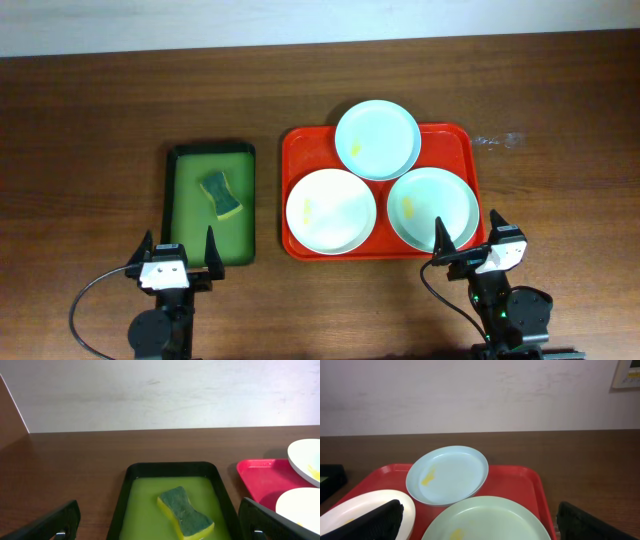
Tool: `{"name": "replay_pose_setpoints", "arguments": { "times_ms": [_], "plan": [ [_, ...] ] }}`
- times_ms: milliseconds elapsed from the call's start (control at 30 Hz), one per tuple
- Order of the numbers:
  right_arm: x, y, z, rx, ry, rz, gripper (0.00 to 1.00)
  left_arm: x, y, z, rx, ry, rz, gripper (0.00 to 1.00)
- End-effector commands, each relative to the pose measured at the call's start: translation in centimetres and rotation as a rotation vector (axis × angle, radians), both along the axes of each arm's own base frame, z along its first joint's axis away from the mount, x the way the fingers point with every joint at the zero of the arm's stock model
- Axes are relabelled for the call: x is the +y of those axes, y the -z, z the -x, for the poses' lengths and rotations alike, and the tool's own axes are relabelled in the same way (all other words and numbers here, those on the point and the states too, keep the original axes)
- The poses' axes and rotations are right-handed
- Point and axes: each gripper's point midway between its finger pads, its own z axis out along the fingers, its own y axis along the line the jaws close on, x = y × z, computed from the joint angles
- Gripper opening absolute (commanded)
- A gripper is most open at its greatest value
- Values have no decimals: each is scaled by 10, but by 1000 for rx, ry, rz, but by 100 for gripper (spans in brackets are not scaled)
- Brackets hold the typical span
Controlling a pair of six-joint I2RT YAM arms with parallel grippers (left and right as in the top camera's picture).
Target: Clean dirty plates on tray and stack at the side
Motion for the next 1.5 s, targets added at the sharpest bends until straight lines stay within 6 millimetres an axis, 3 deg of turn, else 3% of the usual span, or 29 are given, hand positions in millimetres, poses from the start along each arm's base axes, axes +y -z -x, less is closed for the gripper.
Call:
{"name": "replay_pose_setpoints", "arguments": {
  "times_ms": [0,867,933,967,1000,1100,1167,1267,1333,1433,1467],
  "plan": [
    [-3,2,0,3,12,-3,98,2,3,0,3,-7,-16,99],
    [-3,2,0,3,12,-3,98,-1,3,0,2,7,-13,99],
    [-3,2,0,3,12,-3,98,-38,-16,2,-74,226,-8,99],
    [-3,2,0,3,12,-3,98,-66,-35,10,-157,393,-22,99],
    [-3,2,0,3,12,-3,98,-71,-47,13,-210,426,-36,99],
    [-3,2,0,3,12,-3,98,-67,-136,41,-600,381,-131,99],
    [-3,2,0,3,12,-3,98,-59,-169,47,-663,333,-134,99],
    [-3,2,0,3,12,-3,98,-48,-199,22,-556,273,-102,99],
    [-3,2,0,3,12,-3,98,-46,-206,-16,-340,277,-61,99],
    [-3,2,0,3,12,-3,99,-45,-174,-78,178,296,2,99],
    [-3,2,0,3,12,-3,98,-39,-137,-102,382,270,25,99]
  ]
}}
